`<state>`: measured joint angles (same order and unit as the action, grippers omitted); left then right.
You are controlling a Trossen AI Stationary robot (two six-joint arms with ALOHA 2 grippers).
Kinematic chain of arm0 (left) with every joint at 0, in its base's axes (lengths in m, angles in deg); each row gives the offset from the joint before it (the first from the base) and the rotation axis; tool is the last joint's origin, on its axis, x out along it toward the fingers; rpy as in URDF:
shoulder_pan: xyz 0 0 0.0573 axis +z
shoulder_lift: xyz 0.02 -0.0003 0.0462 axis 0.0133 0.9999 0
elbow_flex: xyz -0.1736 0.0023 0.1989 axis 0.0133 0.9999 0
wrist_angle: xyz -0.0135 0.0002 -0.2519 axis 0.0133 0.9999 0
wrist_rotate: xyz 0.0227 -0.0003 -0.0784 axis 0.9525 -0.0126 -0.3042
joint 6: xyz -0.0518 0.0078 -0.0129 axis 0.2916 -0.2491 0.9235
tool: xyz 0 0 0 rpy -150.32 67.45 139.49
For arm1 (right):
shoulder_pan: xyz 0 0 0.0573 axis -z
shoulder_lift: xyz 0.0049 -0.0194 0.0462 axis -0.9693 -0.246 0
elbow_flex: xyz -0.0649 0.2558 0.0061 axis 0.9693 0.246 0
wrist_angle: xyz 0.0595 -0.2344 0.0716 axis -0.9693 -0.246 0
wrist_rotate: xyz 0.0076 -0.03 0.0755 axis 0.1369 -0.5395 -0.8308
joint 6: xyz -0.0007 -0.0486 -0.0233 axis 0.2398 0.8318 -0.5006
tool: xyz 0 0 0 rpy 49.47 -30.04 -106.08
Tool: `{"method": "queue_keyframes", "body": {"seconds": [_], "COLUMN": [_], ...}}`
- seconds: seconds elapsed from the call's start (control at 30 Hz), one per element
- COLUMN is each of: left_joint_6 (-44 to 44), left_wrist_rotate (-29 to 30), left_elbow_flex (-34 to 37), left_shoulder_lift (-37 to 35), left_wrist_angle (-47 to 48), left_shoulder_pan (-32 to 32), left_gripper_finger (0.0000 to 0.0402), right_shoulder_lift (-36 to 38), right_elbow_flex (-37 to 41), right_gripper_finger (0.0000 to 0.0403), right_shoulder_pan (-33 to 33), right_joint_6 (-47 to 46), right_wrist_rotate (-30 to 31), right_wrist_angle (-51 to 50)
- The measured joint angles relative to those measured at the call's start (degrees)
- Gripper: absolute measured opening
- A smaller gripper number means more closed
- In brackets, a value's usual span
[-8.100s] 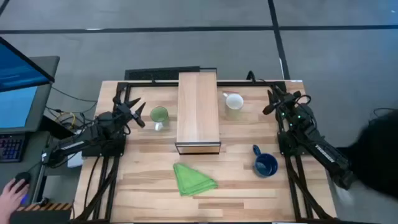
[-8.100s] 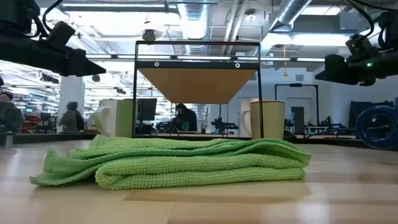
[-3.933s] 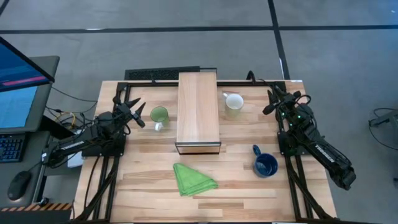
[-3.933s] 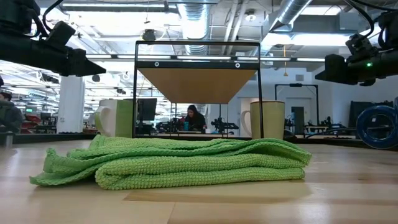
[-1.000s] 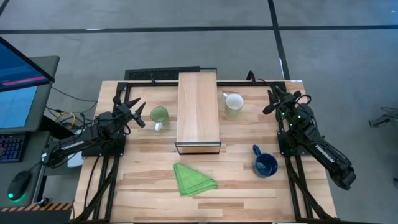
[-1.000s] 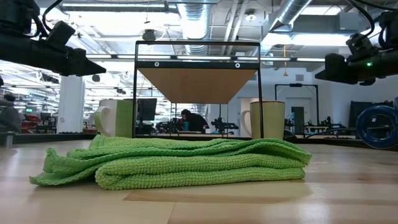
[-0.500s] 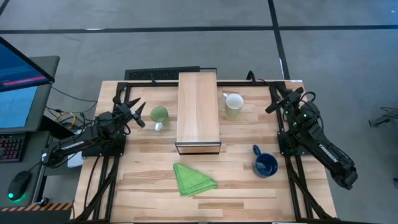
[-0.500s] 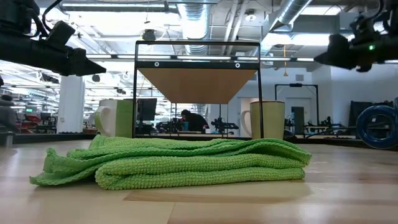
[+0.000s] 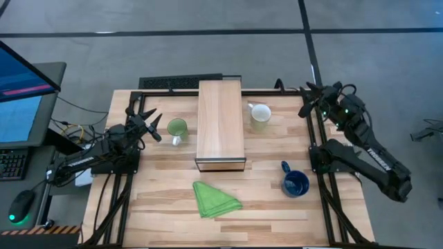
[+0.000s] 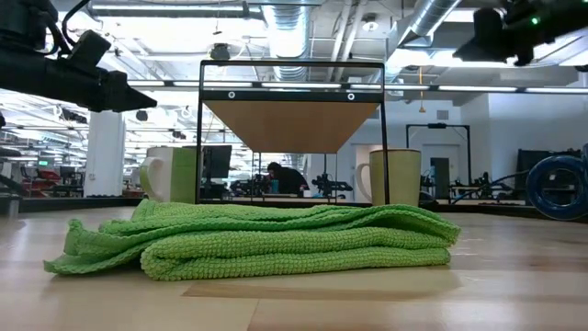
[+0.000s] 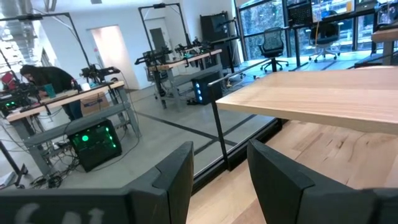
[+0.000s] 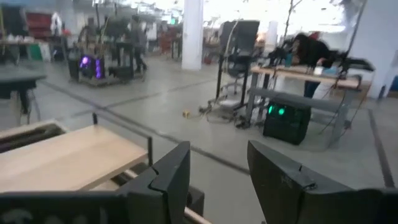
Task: Stack small to large cups/mugs on shelf
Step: Put the light green mug on the shelf
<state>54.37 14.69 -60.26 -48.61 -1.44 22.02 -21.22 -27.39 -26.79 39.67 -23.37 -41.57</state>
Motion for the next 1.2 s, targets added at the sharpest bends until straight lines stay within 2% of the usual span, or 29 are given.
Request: {"method": "queue_keyframes", "body": {"seconds": [0.3, 0.6, 0.73, 0.8, 1.2], "left_joint_6": [0.0, 0.0, 0.0, 0.0, 0.0], "left_wrist_rotate": [0.0, 0.0, 0.0, 0.0, 0.0], "left_elbow_flex": [0.0, 0.0, -0.1, -0.1, -0.2], "left_shoulder_lift": [0.0, 0.0, 0.0, 0.0, 0.0], "left_wrist_angle": [-0.1, -0.2, -0.2, -0.2, -0.2], "left_shoulder_pan": [0.0, 0.0, 0.0, 0.0, 0.0], "left_gripper_finger": [0.0144, 0.0144, 0.0144, 0.0144, 0.0144], "right_shoulder_lift": [-13.9, -27.0, -32.0, -34.4, -48.4], "right_elbow_flex": [-18.5, -31.9, -34.0, -34.1, -34.1], "right_gripper_finger": [0.0182, 0.0182, 0.0182, 0.0182, 0.0182], "right_shoulder_pan": [-5.9, -10.0, -9.9, -10.0, -12.3], "right_joint_6": [-0.3, -9.9, -20.7, -23.2, -23.6], "right_wrist_rotate": [0.0, 0.2, 0.3, 0.2, -0.2], "right_wrist_angle": [-17.3, -34.6, -38.9, -39.9, -40.6]}}
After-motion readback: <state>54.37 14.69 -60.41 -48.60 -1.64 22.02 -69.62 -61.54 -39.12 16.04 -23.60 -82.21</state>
